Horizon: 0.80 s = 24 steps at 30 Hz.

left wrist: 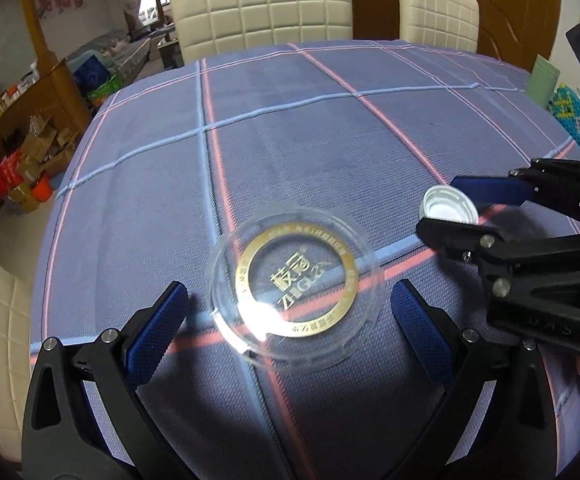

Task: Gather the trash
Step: 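Grasp the clear gold-ringed lid with the left tool while the right tool grasps the white cap, then carry both items to the bin and open the left tool over it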

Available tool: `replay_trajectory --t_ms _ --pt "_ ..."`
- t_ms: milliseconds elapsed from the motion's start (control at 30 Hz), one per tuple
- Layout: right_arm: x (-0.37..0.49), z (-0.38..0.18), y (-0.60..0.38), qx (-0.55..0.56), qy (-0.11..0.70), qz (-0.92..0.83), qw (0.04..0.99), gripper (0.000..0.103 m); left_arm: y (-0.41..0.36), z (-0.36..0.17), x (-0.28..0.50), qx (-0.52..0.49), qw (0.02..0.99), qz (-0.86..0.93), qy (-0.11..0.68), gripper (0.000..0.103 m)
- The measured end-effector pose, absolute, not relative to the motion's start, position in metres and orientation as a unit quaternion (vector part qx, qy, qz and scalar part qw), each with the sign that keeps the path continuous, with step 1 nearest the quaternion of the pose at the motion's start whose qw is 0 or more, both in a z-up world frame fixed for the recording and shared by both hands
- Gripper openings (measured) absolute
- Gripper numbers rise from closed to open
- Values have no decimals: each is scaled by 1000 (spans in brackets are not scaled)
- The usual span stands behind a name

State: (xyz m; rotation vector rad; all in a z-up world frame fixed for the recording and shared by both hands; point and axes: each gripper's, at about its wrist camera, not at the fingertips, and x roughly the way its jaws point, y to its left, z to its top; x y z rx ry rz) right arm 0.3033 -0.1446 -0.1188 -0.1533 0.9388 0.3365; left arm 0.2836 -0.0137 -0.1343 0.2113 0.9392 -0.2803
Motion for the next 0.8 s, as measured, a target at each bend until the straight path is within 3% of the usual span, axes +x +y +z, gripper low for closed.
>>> replay_trajectory --t_ms 167,800 --pt "302 -118 -146 -71 451 157 876 39 -14 -132 284 94 875 -147 451 87" --pt "252 -94 -108 -106 430 192 876 39 23 -103 224 102 899 -107 413 86"
